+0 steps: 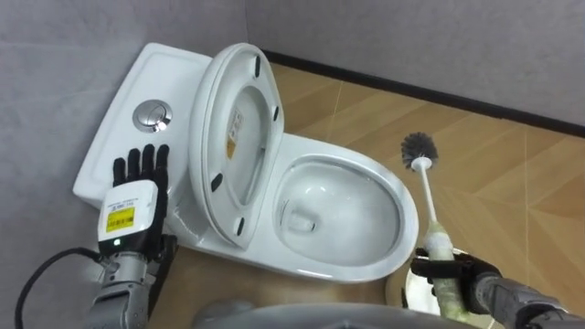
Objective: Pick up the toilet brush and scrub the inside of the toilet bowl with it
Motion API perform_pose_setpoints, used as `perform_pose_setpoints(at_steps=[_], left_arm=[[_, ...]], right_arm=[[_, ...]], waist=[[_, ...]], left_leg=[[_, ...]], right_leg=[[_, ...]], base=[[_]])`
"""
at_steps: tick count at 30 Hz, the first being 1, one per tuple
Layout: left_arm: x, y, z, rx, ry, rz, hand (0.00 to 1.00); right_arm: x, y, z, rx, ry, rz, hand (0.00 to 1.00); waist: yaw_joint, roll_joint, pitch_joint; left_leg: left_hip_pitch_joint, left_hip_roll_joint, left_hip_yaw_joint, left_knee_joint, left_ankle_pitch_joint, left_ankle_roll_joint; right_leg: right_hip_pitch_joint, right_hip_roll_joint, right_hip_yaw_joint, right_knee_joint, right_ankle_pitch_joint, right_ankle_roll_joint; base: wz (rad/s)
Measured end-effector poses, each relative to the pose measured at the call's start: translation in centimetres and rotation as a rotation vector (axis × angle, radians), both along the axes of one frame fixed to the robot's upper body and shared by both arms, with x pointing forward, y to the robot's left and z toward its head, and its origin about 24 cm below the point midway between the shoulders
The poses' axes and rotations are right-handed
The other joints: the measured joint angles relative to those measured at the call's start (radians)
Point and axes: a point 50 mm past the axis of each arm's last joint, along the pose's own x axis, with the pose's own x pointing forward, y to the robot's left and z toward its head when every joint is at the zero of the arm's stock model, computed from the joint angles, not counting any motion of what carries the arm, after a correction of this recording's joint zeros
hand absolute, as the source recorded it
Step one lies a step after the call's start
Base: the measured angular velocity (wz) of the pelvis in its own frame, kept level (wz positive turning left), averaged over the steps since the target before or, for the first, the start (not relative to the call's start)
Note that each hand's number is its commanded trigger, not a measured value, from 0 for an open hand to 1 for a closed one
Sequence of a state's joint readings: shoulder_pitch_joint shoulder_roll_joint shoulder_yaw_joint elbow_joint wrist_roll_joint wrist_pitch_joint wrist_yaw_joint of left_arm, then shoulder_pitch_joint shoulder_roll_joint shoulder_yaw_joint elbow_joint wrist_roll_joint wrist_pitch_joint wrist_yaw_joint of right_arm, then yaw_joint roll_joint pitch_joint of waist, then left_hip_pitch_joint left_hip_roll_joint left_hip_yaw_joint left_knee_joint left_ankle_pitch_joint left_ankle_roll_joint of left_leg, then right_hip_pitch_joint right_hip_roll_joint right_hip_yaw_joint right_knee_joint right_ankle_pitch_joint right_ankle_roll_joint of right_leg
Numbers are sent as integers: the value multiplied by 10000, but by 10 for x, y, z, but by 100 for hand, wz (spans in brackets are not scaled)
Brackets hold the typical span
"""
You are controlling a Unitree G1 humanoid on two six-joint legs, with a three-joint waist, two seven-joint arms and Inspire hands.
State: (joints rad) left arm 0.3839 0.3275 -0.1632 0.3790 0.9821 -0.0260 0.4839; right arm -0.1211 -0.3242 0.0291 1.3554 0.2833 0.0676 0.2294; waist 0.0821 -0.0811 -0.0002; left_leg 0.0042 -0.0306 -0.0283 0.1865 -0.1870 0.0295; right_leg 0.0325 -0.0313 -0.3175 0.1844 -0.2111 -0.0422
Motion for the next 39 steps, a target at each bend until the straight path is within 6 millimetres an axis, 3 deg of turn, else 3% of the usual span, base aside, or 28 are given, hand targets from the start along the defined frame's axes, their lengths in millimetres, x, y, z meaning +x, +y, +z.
perform_pose_setpoints(at_steps=[4,13,17,21,28,31,39], left_arm=[[-1,3,0,268,88,-130,0],[-1,5,-2,722,259,-197,0],[3,4,-1,749,143,-281,0],[18,-1,1,717,-196,-550,0],[34,-4,7,659,-634,-839,0],[41,-5,11,600,-884,-1077,0],[55,-3,20,727,-1408,-1408,0]], right_arm=[[6,-9,5,-364,115,319,100],[23,-8,11,-789,-316,875,100],[26,-8,12,-1196,-106,1588,100],[39,-6,15,-2019,208,3334,100],[66,-1,26,-3541,-301,5565,100],[62,2,25,-4088,-208,6706,100],[53,15,19,-5414,527,10415,100]], waist=[[14,-23,-4],[66,62,-92],[190,37,-94],[592,-63,-79],[765,-243,-10],[797,-318,11],[1018,-600,45]], left_leg=[[3,-2,48,8,1,0],[-66,6,130,17,16,-23],[-188,12,108,42,21,-29],[-540,39,86,114,82,-67],[-1046,26,-102,306,155,-95],[-1340,14,-246,424,164,-111],[-1935,42,-277,823,181,-139]], right_leg=[[-14,9,54,-10,9,-15],[-134,36,36,26,36,-58],[-200,37,-18,35,42,-69],[-579,28,-52,202,74,-126],[-871,36,-196,157,101,-193],[-1057,25,-442,198,120,-220],[-1453,40,-446,310,150,-296]], base=[[-4],[-2],[1],[2],[9],[16],[1]])
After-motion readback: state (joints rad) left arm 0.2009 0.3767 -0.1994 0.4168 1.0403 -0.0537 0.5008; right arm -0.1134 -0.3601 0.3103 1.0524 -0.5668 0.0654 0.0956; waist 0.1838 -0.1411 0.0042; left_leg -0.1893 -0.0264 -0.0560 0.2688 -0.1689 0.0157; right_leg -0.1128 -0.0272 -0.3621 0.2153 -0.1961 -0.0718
